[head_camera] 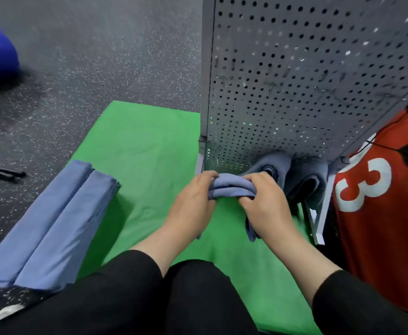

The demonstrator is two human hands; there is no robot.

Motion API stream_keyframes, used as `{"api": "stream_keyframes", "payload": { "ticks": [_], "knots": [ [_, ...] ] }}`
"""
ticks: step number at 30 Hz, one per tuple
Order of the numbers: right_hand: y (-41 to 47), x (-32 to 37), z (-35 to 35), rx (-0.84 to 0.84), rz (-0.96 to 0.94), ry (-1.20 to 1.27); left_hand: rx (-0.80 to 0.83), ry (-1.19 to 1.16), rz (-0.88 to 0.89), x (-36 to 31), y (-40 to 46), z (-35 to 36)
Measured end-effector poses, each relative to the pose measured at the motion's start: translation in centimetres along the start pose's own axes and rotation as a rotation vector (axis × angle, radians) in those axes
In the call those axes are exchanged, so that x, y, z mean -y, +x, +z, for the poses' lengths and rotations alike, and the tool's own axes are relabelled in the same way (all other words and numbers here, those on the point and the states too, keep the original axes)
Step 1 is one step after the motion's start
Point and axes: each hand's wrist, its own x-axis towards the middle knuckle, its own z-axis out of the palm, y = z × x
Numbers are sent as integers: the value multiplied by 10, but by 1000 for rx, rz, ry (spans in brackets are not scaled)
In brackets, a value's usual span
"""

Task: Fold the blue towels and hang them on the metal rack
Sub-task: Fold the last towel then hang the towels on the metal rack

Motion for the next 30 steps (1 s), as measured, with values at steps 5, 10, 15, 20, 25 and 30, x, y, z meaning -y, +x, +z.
{"api": "stream_keyframes", "payload": {
  "ticks": [5,10,15,20,25,30],
  "knots": [
    [-1,-23,0,-171,62,121,31,71,-103,-4,7,19],
    [13,-29,1,-362,163,240,-35,-29,6,-18,28,26],
    [31,-35,7,-415,246,296,-81,-77,-33,-42,60,39],
    [28,-44,25,-415,175,216,-74,-188,-162,-42,70,59],
    [19,-53,42,-378,261,234,-47,-225,-197,-32,71,69],
    [30,-51,50,-374,405,295,-23,-222,-202,-28,76,73]
  ]
}}
